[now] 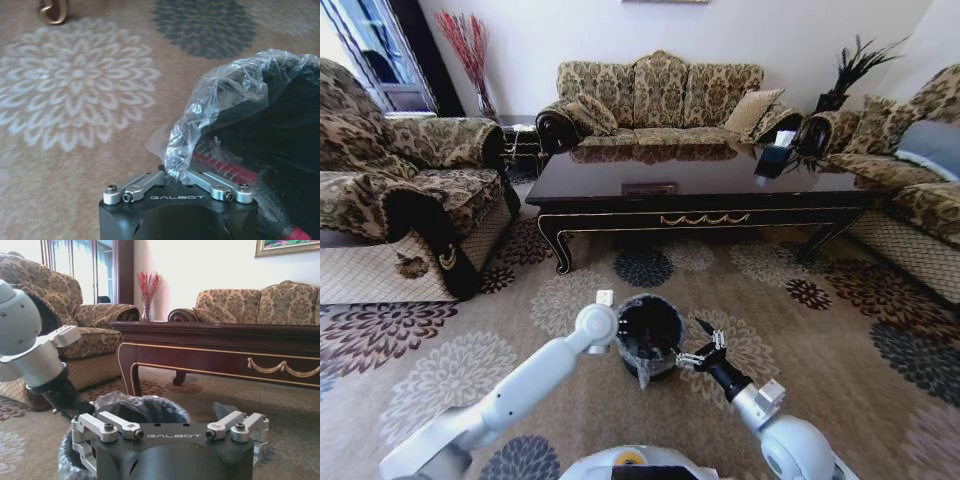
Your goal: Move to the front of the table and pick up the trash from the floor, then place it into the trash bin.
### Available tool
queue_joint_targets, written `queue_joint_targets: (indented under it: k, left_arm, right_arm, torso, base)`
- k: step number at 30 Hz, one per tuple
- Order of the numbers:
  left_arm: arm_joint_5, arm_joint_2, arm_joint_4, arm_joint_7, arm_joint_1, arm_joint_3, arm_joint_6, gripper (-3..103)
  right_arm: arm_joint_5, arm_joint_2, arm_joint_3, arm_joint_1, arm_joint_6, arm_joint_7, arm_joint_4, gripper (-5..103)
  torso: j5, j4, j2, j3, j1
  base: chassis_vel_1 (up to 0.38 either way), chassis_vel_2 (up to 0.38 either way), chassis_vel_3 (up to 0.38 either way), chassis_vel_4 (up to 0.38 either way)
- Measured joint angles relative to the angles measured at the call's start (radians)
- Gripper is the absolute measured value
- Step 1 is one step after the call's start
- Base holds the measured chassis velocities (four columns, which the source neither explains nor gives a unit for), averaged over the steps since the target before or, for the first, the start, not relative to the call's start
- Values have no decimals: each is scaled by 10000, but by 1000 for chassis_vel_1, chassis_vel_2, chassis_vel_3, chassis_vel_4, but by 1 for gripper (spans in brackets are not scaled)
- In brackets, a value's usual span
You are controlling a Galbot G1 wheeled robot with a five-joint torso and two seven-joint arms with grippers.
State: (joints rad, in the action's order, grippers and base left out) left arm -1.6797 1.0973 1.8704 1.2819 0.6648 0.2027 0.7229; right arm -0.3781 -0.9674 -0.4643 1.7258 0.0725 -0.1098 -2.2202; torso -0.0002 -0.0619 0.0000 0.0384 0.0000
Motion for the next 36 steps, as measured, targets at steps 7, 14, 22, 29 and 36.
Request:
queue_joint_targets:
  k: [7, 14, 22, 29, 36]
  left_arm:
    - [179, -292, 166, -59, 1110, -1338, 37, 0]
    - [380, -367, 179, -134, 1934, -1960, 45, 0]
    - [552, -369, 97, -225, 2157, -2083, 40, 0]
    - [924, -377, 193, -464, 2498, -2375, 56, 18]
    - [1019, -433, 510, -456, 2755, -2519, 82, 44]
  right_arm:
    - [9, 54, 137, -73, 12, 6, 102, 100]
    - [-15, 123, 174, -117, 5, 6, 142, 100]
    - [97, 68, 224, -23, 13, -15, 183, 100]
    - [107, 91, 204, 9, 43, -29, 159, 100]
    - [110, 93, 204, 30, 43, -35, 138, 100]
  torso:
    - [1, 0, 0, 0, 0]
    - [0, -1, 0, 0, 0]
    - [2, -2, 0, 0, 0]
    - [1, 0, 0, -1, 0]
    - [2, 0, 0, -1, 0]
  base:
    - [0, 0, 0, 0]
    - [0, 0, 0, 0]
    - [0, 0, 0, 0]
    - [0, 0, 0, 0]
    - [0, 0, 0, 0]
